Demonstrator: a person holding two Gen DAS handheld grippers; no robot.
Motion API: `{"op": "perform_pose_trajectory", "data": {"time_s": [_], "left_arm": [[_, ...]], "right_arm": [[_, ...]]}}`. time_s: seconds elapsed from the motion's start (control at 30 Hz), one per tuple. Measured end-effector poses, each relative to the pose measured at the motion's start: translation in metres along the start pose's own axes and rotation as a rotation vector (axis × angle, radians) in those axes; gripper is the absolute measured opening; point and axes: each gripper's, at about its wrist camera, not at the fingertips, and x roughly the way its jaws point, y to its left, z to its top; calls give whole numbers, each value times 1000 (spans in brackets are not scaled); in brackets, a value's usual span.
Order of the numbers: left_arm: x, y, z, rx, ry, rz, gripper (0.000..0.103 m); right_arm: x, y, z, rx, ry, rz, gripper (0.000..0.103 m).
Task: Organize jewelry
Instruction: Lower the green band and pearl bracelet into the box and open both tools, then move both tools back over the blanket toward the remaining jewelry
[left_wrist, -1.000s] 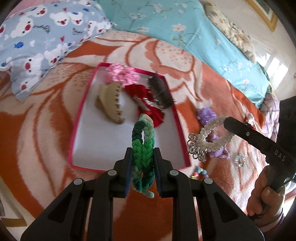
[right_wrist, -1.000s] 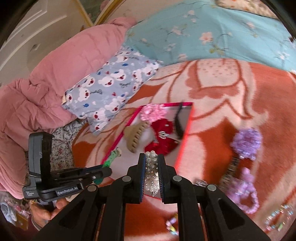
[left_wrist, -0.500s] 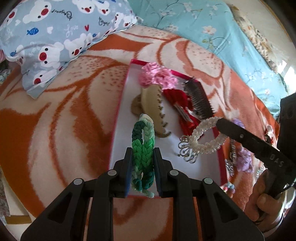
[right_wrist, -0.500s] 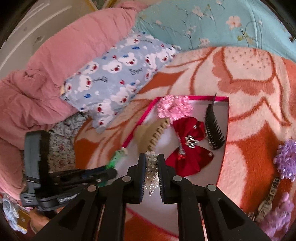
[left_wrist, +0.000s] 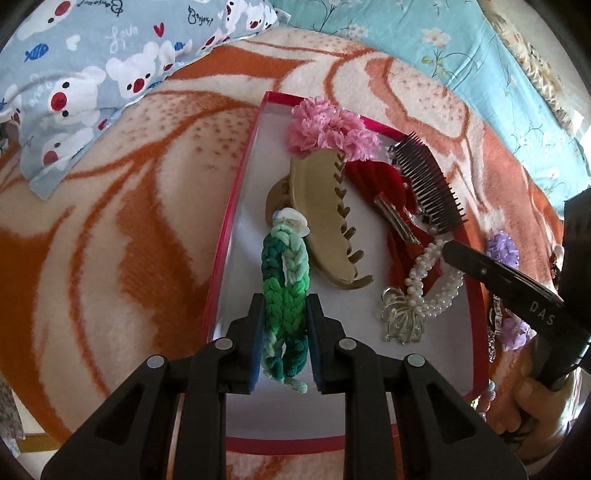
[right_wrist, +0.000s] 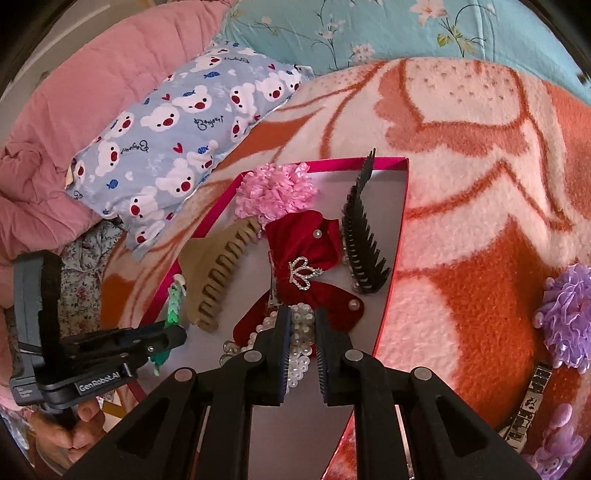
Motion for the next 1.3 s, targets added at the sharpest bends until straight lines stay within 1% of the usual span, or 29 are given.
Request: {"op": "perform_pose_trajectory", "data": {"time_s": [0.23, 0.3, 0.47, 0.5, 0.57, 0.6, 0.63, 0.67, 0.7, 0.83, 1.07, 1.3], "left_arm": [[0, -1, 2, 2, 4, 5, 19], [1, -2, 2, 5, 5, 4, 19], [1, -4, 3, 13, 7, 15, 20], [1, -4, 3, 12, 6, 17, 22], [1, -4, 3, 11, 6, 16, 23], [1, -4, 3, 12, 7, 18, 26], [0, -4, 3, 11, 6, 20, 31], [0, -4, 2, 10, 4, 23, 34], [-1, -5, 2, 9, 1, 24, 36], [-6, -4, 1, 0, -6, 15, 38], [-17, -8, -1, 5, -28, 19, 42], [-26, -14, -4, 8, -33, 16, 42]], "right_arm": [[4, -1, 2, 1, 5, 9, 12], [5, 0, 2, 4, 6, 10, 16], [5, -1, 3, 19, 13, 18, 17], [5, -1, 2, 19, 14, 19, 17], [5, -1, 2, 18, 14, 18, 18], [5, -2, 2, 19, 16, 19, 21], [5, -2, 2, 20, 17, 19, 24], [4, -2, 2, 20, 17, 20, 30], [3, -1, 1, 21, 15, 21, 34], [-2, 2, 0, 19, 7, 22, 34], [-31, 0, 0, 32, -40, 21, 35], [-68, -27, -13, 82, -73, -17, 37]]}}
